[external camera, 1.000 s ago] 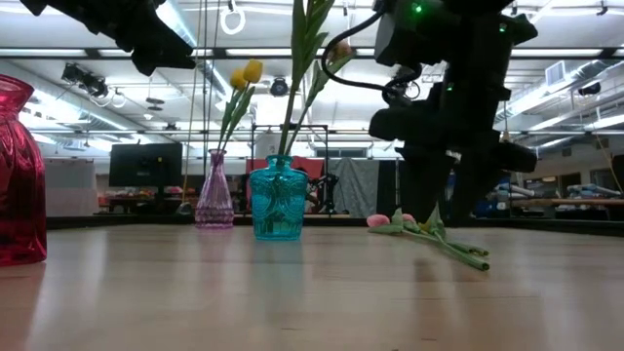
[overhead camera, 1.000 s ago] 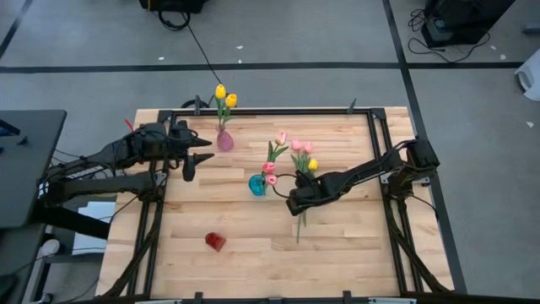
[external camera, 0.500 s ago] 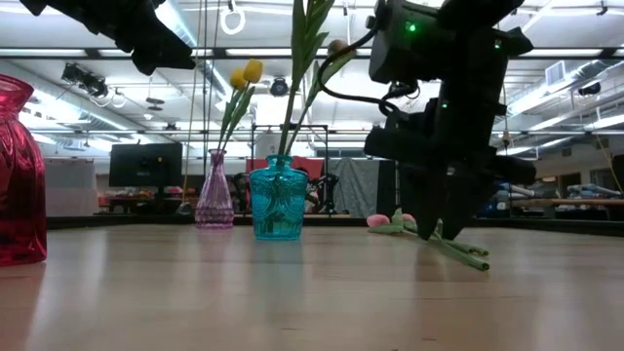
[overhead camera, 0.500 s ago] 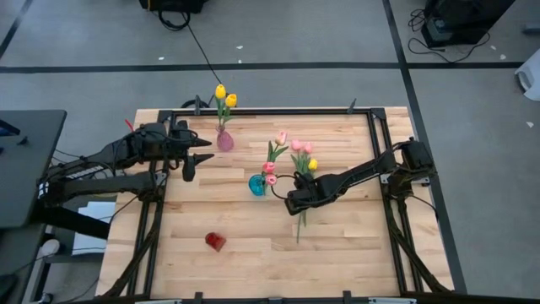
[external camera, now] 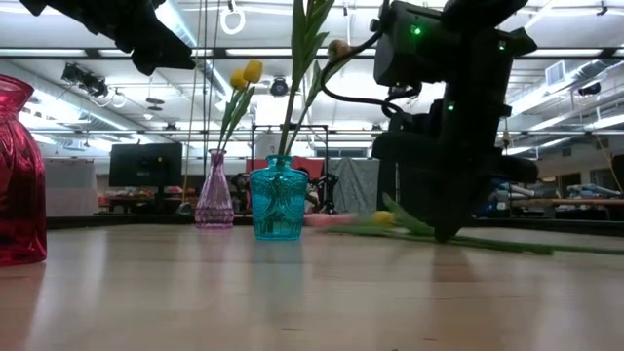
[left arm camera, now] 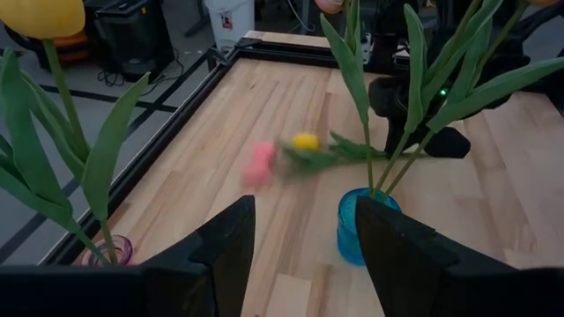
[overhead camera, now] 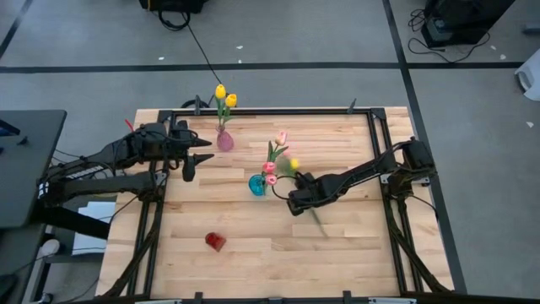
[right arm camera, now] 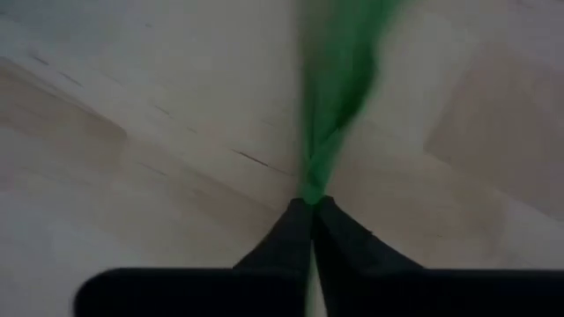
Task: Sort flowers into vase by color
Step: Put the yellow flower into the purple flower vase
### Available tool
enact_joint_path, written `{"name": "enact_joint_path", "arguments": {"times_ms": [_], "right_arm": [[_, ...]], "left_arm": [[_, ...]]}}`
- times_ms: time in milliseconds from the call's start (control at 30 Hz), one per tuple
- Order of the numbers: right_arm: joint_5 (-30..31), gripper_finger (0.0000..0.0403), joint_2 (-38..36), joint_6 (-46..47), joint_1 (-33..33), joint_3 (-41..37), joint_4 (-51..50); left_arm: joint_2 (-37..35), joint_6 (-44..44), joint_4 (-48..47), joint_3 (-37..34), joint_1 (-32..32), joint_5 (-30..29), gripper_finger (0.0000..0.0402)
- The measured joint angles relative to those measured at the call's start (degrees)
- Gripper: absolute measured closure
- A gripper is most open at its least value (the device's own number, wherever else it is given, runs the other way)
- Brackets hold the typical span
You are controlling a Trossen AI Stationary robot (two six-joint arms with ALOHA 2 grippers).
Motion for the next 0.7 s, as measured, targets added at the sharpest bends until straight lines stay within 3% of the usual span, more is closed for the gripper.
{"name": "enact_joint_path", "arguments": {"times_ms": [367,533,633,700], "right_arm": [[-1.3,0.0392,-6.2,-4.2,0.0,2.1,-9.0],[2.1,0.0393,-10.9,-6.4,0.5,2.2,-9.2],[5.5,0.0393,-15.1,-7.4,2.1,2.2,-8.9],[8.7,0.0393,-18.3,-8.1,4.2,2.2,-8.0]], "left_arm": [[0.0,0.0,-0.9,0.0,0.0,0.0,0.0200],[0.0,-0.2,-1.6,0.0,0.0,0.6,0.0200],[0.0,-0.4,-1.8,0.0,0.0,4.7,0.0200],[0.0,-0.4,-1.9,0.0,-0.1,11.3,0.0200]]}}
